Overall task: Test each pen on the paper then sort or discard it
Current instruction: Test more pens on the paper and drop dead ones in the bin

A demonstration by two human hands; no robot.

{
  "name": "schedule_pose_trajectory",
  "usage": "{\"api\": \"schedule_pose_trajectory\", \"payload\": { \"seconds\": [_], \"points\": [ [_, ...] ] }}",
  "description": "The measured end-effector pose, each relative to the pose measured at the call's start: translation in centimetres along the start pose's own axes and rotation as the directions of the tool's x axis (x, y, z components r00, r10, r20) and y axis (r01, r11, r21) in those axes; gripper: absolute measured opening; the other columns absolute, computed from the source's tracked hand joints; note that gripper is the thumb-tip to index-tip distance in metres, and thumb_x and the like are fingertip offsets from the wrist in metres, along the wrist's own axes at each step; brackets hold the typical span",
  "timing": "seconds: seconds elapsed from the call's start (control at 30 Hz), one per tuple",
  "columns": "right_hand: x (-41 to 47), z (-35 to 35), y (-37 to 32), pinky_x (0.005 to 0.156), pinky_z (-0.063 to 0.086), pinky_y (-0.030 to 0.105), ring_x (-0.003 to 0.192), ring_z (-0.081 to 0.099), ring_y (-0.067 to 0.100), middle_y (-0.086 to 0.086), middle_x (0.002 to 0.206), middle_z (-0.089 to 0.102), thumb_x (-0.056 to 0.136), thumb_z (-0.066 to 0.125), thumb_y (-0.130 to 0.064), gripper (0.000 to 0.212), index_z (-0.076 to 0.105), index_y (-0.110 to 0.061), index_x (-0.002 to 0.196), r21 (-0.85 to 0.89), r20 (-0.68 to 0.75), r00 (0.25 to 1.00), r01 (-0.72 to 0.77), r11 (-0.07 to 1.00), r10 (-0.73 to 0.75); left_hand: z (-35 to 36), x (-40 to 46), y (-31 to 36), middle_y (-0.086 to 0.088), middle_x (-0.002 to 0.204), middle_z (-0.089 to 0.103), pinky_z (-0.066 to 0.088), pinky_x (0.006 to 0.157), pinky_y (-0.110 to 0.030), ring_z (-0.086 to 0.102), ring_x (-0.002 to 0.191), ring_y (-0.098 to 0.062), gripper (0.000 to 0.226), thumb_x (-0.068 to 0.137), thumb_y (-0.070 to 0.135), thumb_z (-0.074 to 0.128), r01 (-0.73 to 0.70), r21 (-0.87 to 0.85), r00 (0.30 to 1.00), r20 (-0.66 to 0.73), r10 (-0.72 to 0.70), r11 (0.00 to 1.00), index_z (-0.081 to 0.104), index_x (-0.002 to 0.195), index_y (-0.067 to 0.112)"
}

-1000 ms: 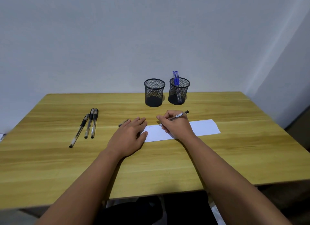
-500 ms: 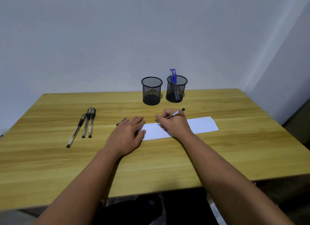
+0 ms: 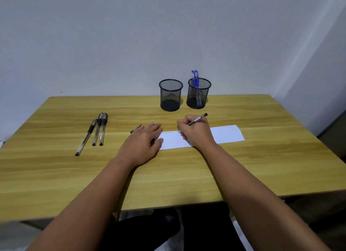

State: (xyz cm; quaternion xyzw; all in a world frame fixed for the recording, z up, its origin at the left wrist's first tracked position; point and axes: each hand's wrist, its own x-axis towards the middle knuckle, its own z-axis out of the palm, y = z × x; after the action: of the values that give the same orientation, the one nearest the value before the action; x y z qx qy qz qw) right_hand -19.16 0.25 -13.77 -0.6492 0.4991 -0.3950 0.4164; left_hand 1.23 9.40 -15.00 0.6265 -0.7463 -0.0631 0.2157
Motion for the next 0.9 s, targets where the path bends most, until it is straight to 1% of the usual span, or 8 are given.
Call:
{"api": "schedule_pose_trajectory", "payload": {
  "seconds": [0.17,0.23,0.3,0.53,0.67,0.73,0.83,0.9],
  "points": [
    [0.13,-0.01,0.01,0.054,0.057,0.035,0.055,0.067,0.027,0.02,0.068,0.072,0.099,0.072,-0.026,0.036,0.065,-0.002,0.074,-0.023,-0.013,1.0,-0.012,1.0,0.012,-0.05,0.01,0.08,0.006,0.162,0.033,0.014,0.125,-0.035,0.022,0.152,-0.01,0.05,0.103,0.04,0.044,0.007,0.003,1.0,0.005,-0.007,1.0,0.046,0.15,0.022],
    [0.16,0.0,0.03,0.051,0.053,0.034,0.052,0.064,0.024,0.024,0.069,0.071,0.099,0.071,-0.026,0.038,0.06,-0.004,0.07,-0.005,-0.017,0.999,-0.033,0.999,0.033,-0.05,0.04,0.12,0.005,0.162,0.035,0.016,0.125,-0.037,0.024,0.152,-0.012,0.05,0.103,0.039,0.045,0.003,0.006,1.0,0.006,-0.003,1.0,0.047,0.15,0.021],
    [0.09,0.02,-0.06,0.051,0.052,0.032,0.051,0.063,0.021,0.026,0.07,0.07,0.099,0.071,-0.026,0.038,0.06,-0.001,0.071,-0.003,-0.01,0.999,-0.03,1.0,0.03,-0.06,0.03,0.14,0.004,0.161,0.035,0.016,0.125,-0.038,0.025,0.152,-0.013,0.049,0.103,0.038,0.046,0.001,0.002,1.0,0.005,-0.001,1.0,0.048,0.149,0.02],
    [0.0,0.03,-0.17,0.053,0.055,0.036,0.055,0.066,0.025,0.024,0.069,0.072,0.098,0.069,-0.028,0.04,0.059,0.0,0.072,0.003,-0.069,0.997,-0.034,0.999,0.034,-0.04,0.0,0.15,0.004,0.161,0.036,0.017,0.124,-0.037,0.025,0.152,-0.013,0.049,0.103,0.038,0.045,0.001,0.006,1.0,0.002,-0.001,1.0,0.049,0.148,0.02],
    [-0.07,0.02,-0.09,0.057,0.059,0.038,0.062,0.072,0.036,0.019,0.069,0.073,0.098,0.07,-0.029,0.039,0.06,-0.004,0.07,-0.008,-0.064,0.997,-0.041,0.999,0.041,-0.08,0.03,0.23,0.004,0.161,0.035,0.016,0.124,-0.037,0.024,0.152,-0.013,0.048,0.103,0.037,0.046,0.001,0.006,1.0,-0.001,-0.001,1.0,0.049,0.148,0.02],
    [-0.06,0.04,-0.18,0.058,0.061,0.039,0.062,0.073,0.033,0.018,0.07,0.074,0.098,0.071,-0.029,0.038,0.062,-0.002,0.072,-0.017,-0.058,0.997,-0.051,0.999,0.05,-0.11,0.02,0.23,0.004,0.161,0.035,0.016,0.125,-0.037,0.024,0.152,-0.013,0.049,0.103,0.037,0.046,0.001,0.005,1.0,0.001,-0.001,1.0,0.048,0.149,0.02],
    [-0.17,-0.01,-0.31,0.06,0.063,0.044,0.059,0.072,0.02,0.019,0.07,0.074,0.098,0.07,-0.027,0.037,0.062,-0.002,0.072,-0.038,-0.06,0.997,-0.054,0.998,0.052,-0.13,0.02,0.2,0.004,0.161,0.035,0.016,0.125,-0.037,0.023,0.152,-0.013,0.049,0.103,0.037,0.045,0.003,0.006,1.0,0.006,-0.003,1.0,0.047,0.15,0.02],
    [-0.3,-0.11,-0.36,0.059,0.064,0.052,0.061,0.074,0.026,0.02,0.069,0.073,0.097,0.068,-0.024,0.036,0.06,0.0,0.071,-0.046,-0.073,0.996,-0.052,0.998,0.048,-0.14,0.04,0.24,0.004,0.161,0.035,0.016,0.125,-0.037,0.023,0.152,-0.014,0.05,0.103,0.038,0.045,0.003,0.008,1.0,0.008,-0.003,1.0,0.047,0.15,0.02]
  ]
}}
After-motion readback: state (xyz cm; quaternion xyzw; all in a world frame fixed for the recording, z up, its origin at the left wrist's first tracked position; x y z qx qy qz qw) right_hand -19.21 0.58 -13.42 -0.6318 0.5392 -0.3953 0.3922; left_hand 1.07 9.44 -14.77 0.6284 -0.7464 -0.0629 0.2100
